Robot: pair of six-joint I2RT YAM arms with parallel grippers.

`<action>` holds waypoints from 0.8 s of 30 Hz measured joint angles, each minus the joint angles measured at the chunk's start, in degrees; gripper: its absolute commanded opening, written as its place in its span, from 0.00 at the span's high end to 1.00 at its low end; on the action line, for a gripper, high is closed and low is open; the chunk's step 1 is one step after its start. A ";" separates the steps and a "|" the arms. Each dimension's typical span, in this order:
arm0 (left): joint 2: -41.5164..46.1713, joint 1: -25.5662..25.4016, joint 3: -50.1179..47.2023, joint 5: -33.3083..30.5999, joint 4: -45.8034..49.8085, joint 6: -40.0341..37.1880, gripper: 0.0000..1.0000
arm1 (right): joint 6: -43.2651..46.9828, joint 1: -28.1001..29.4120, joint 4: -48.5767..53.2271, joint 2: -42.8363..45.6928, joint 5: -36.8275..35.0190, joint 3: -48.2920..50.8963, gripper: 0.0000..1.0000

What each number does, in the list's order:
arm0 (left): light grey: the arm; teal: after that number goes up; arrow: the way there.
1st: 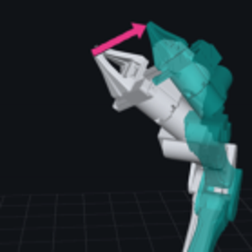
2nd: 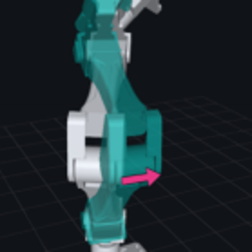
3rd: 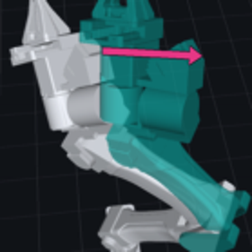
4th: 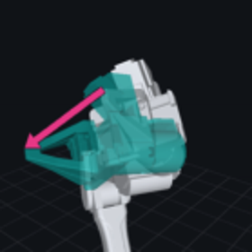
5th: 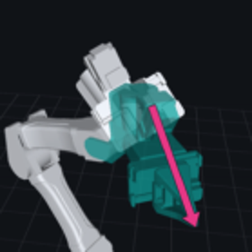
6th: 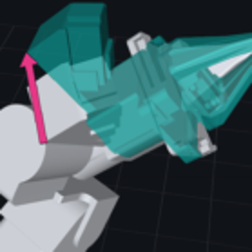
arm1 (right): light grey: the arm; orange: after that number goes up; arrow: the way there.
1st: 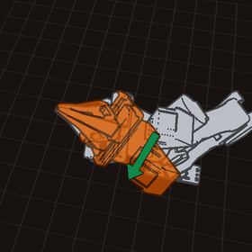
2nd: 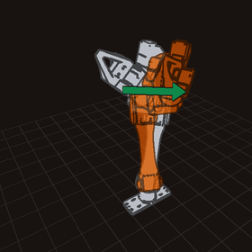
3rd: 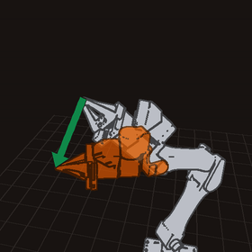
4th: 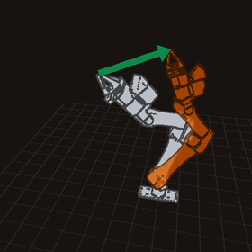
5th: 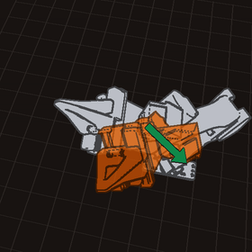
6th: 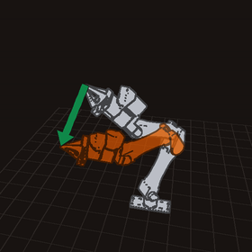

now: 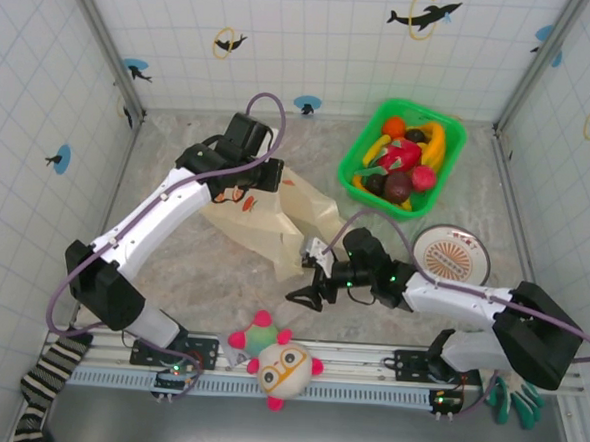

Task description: Place the fake fruits into the plastic bag and tie a complex knot

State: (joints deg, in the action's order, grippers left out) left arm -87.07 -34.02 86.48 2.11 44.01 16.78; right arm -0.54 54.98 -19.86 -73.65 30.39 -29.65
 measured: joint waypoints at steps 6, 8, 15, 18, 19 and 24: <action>0.02 0.00 -0.04 -1.11 -0.02 0.22 1.00 | -3.39 0.94 -2.23 1.60 -1.95 3.32 0.03; 0.02 0.00 -0.15 -1.49 -0.17 0.22 1.00 | -3.13 0.87 -1.14 3.82 -2.32 3.48 0.03; 0.07 0.00 -1.84 -0.83 -1.57 -0.07 1.00 | -2.86 -5.16 6.01 14.99 -5.27 3.48 0.06; 0.07 0.00 -3.02 0.33 -1.92 -0.26 1.00 | -3.28 -7.74 6.34 19.43 -7.69 3.39 0.21; 0.09 0.00 -3.30 0.68 -1.92 -0.26 1.00 | -3.72 -8.66 6.58 19.93 -8.20 3.08 0.25; 0.87 0.00 -3.93 1.97 -1.90 -0.22 1.00 | -7.19 -19.82 12.37 17.44 -11.85 -4.42 0.21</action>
State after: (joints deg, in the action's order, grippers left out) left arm -86.19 -34.02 82.54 4.08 42.11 16.56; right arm -7.73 35.16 -7.49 -56.21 18.55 -34.06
